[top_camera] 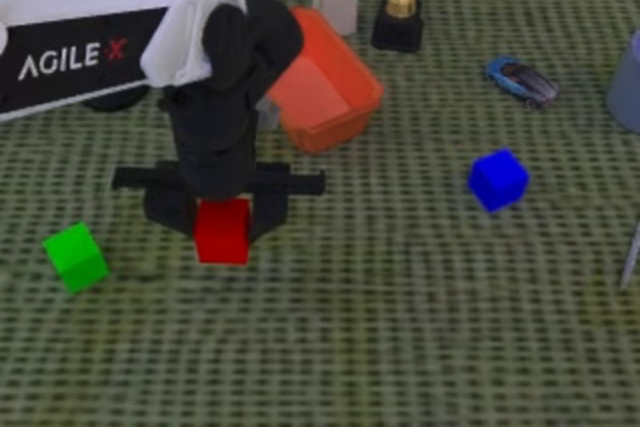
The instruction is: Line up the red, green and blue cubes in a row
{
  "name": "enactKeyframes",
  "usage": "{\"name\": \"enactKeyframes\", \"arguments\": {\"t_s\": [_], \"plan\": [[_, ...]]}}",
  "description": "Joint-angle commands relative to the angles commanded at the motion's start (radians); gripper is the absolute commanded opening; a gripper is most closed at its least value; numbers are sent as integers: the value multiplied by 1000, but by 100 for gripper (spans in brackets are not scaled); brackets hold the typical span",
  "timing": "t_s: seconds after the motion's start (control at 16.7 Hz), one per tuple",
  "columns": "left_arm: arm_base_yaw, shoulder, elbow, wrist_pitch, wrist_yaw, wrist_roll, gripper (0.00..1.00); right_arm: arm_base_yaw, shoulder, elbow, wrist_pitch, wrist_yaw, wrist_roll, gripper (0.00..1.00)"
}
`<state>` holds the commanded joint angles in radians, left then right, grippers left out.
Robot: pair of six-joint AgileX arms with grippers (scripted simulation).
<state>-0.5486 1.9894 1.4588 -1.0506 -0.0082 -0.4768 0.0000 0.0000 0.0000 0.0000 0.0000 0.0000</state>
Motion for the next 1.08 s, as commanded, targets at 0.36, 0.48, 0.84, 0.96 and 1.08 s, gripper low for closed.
{"name": "enactKeyframes", "arguments": {"t_s": [0.36, 0.48, 0.84, 0.96, 1.08], "plan": [[-174, -180, -211, 65, -11, -238, 0, 0, 0, 0, 0, 0, 0, 100], [-176, -183, -214, 66, -11, -241, 0, 0, 0, 0, 0, 0, 0, 100], [-170, -152, -252, 133, -11, -239, 0, 0, 0, 0, 0, 0, 0, 100], [-169, -121, -291, 202, -10, -240, 0, 0, 0, 0, 0, 0, 0, 100], [-171, -91, -332, 276, -9, -238, 0, 0, 0, 0, 0, 0, 0, 100]]}}
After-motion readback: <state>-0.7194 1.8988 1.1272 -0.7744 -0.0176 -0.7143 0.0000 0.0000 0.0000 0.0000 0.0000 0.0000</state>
